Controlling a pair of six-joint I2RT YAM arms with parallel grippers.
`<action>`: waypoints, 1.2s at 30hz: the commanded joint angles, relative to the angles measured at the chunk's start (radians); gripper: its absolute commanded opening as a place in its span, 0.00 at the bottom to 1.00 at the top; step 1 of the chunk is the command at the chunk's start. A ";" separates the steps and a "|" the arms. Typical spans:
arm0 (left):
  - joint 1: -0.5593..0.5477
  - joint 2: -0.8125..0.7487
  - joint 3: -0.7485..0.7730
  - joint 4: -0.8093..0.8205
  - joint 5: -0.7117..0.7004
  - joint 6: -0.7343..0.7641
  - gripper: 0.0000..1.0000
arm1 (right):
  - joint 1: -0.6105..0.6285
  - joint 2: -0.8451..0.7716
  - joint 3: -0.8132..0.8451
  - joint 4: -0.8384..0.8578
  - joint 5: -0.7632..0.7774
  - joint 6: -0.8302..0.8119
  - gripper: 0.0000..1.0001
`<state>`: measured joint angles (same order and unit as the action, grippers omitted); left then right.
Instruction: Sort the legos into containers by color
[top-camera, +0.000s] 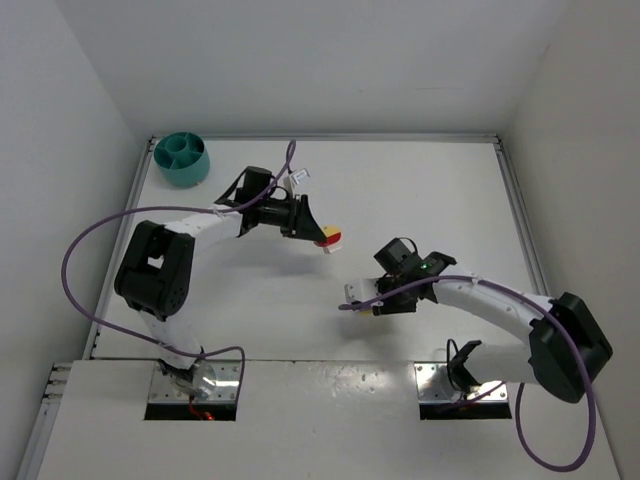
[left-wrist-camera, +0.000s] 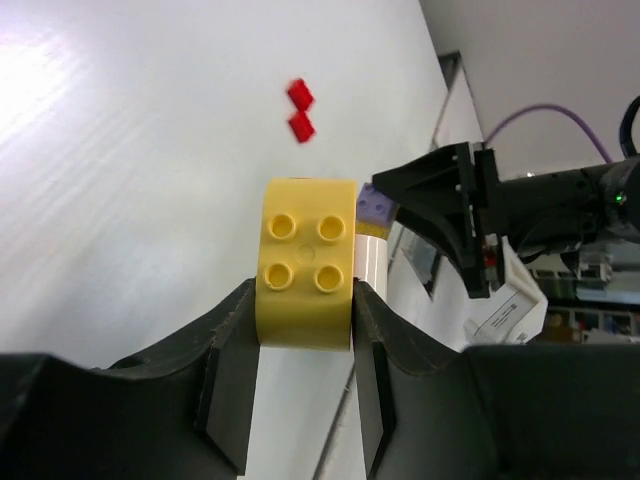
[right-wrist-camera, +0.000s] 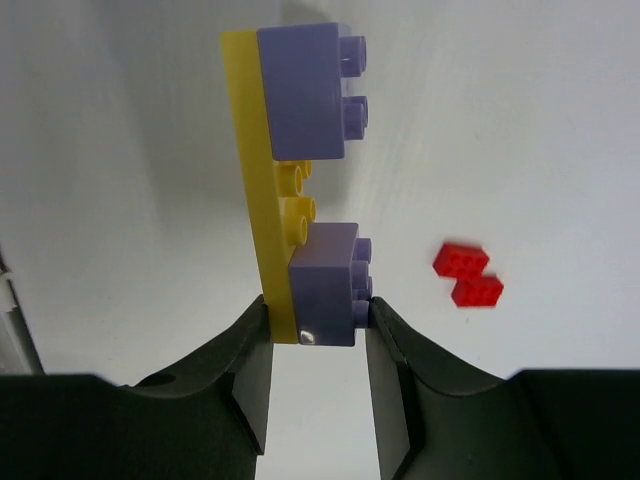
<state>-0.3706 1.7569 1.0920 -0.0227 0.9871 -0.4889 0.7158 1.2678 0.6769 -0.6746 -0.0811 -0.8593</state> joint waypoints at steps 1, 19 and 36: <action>0.013 0.012 0.040 0.001 -0.036 0.052 0.05 | -0.053 -0.035 -0.008 0.096 0.055 0.037 0.01; -0.203 -0.182 -0.187 -0.005 -0.489 0.147 0.10 | -0.334 -0.016 0.062 0.119 0.046 0.437 0.00; -0.278 -0.054 -0.098 -0.005 -0.430 0.127 0.12 | -0.408 0.045 0.091 0.112 0.084 0.508 0.02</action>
<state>-0.6319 1.7252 0.9535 -0.0528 0.5316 -0.3672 0.3145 1.3029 0.7338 -0.5766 0.0086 -0.3836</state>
